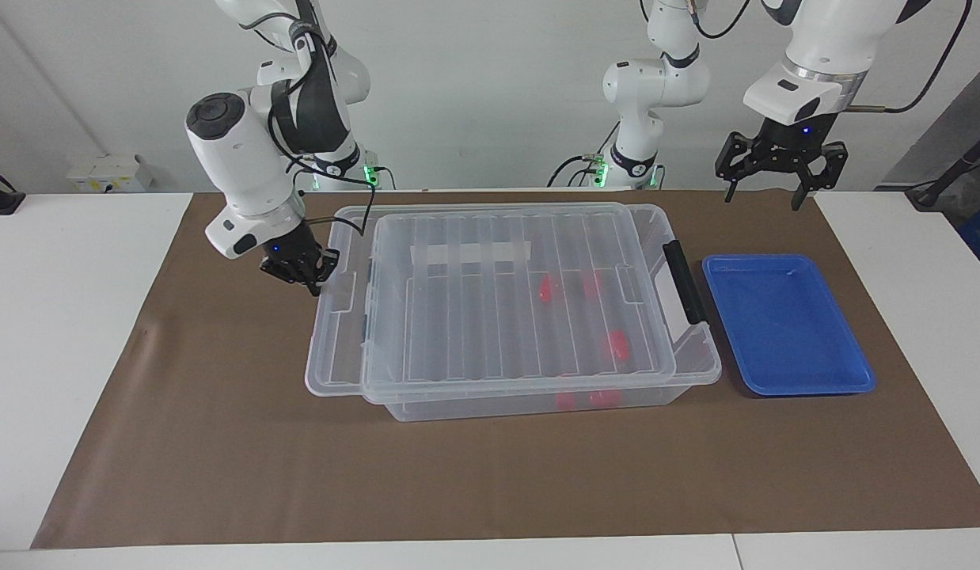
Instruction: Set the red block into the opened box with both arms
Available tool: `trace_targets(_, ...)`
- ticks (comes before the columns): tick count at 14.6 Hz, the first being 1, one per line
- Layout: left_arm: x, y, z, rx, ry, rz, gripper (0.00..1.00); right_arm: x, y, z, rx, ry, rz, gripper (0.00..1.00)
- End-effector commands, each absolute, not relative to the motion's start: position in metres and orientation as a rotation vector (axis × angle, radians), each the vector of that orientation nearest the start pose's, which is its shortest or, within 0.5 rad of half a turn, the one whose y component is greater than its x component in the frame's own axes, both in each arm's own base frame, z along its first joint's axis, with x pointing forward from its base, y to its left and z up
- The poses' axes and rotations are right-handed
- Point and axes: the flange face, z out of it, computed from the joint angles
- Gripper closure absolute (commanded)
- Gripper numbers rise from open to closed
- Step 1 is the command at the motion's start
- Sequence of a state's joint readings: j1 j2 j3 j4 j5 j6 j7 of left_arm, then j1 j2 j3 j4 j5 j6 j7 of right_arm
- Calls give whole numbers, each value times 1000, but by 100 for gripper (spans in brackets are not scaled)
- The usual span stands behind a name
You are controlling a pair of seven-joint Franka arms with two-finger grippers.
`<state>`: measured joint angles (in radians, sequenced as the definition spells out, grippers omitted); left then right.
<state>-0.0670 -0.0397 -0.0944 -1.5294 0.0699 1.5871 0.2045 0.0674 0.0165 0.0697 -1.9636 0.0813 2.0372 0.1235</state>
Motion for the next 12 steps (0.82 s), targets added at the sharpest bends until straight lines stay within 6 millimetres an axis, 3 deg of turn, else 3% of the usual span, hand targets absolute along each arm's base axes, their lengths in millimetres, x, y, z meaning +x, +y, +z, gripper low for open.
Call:
trace_targets(1, 544, -89, 670, -3008, 577, -116, 0, 553, 97, 472, -3033, 27, -51, 100)
trace_targets(3, 548, -81, 665, -3014, 556, -85, 0, 551, 107, 472, -3033, 12, -49, 100)
trace_targets(5, 578, -81, 624, -3008, 555, 67, 0, 549, 117, 472, -3018, 40, -41, 100)
trace_targets(6, 588, -90, 631, -2996, 573, 55, 0, 547, 124, 473, -3014, 36, -40, 100)
trace_targets(7, 586, -99, 638, -2988, 594, 24, 0, 545, 131, 473, -3014, 23, -38, 100)
trace_targets(10, 579, -66, 615, -3001, 538, 52, 0, 545, 133, 474, -3013, 34, -39, 100)
trace_targets(12, 568, -68, 596, -2996, 538, 17, 0, 542, 144, 474, -2999, 34, -31, 100)
